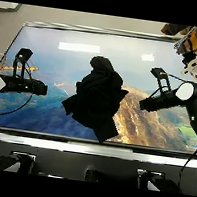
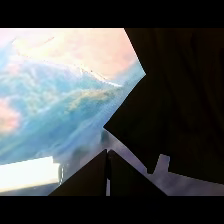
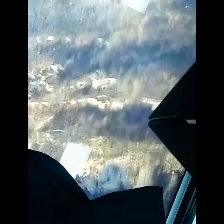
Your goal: Fold the clothes and pants, and hang the long-sleeved shirts on hangers.
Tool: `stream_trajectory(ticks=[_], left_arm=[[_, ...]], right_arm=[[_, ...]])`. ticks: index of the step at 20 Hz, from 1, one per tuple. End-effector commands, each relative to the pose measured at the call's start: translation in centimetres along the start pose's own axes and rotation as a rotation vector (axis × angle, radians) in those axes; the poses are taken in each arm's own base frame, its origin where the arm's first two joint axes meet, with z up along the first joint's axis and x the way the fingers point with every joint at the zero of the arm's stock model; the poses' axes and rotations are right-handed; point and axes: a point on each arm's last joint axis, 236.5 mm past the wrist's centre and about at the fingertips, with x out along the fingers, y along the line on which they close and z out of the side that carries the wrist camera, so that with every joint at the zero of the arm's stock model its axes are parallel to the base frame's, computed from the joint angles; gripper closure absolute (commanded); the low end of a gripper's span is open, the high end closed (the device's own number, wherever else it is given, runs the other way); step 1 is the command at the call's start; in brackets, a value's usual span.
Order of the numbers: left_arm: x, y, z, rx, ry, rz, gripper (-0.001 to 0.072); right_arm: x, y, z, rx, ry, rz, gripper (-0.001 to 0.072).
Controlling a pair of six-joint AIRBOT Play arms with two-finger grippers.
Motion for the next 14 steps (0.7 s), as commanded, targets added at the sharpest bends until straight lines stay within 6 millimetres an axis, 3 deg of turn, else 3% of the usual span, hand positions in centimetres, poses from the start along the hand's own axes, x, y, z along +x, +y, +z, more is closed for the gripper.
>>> stream_trajectory(ticks=[1,6,7,9,11,14], left_arm=[[0.0,0.0,0.0,-0.001,-0.001,0.0,0.0679],[0.0,0.0,0.0,0.0,-0.001,0.0,0.0678],[0.0,0.1,0.0,-0.002,0.001,0.001,0.063],[0.4,0.3,-0.2,-0.032,0.014,0.006,-0.0006],[1.5,1.8,-0.8,-0.098,0.045,0.024,-0.0012],[5.5,3.5,-2.2,-0.265,0.105,-0.06,-0.0011]], right_arm=[[0.0,0.0,0.0,-0.002,0.0,0.0,0.0673],[0.0,0.0,0.0,-0.002,0.0,0.0,0.0673],[0.0,0.0,0.0,-0.002,0.0,0.0,0.0673],[0.0,0.0,0.0,-0.002,0.0,0.0,0.0673],[0.0,0.0,0.0,-0.002,0.0,0.0,0.0673],[0.0,0.0,0.0,-0.002,0.0,0.0,0.0673]])
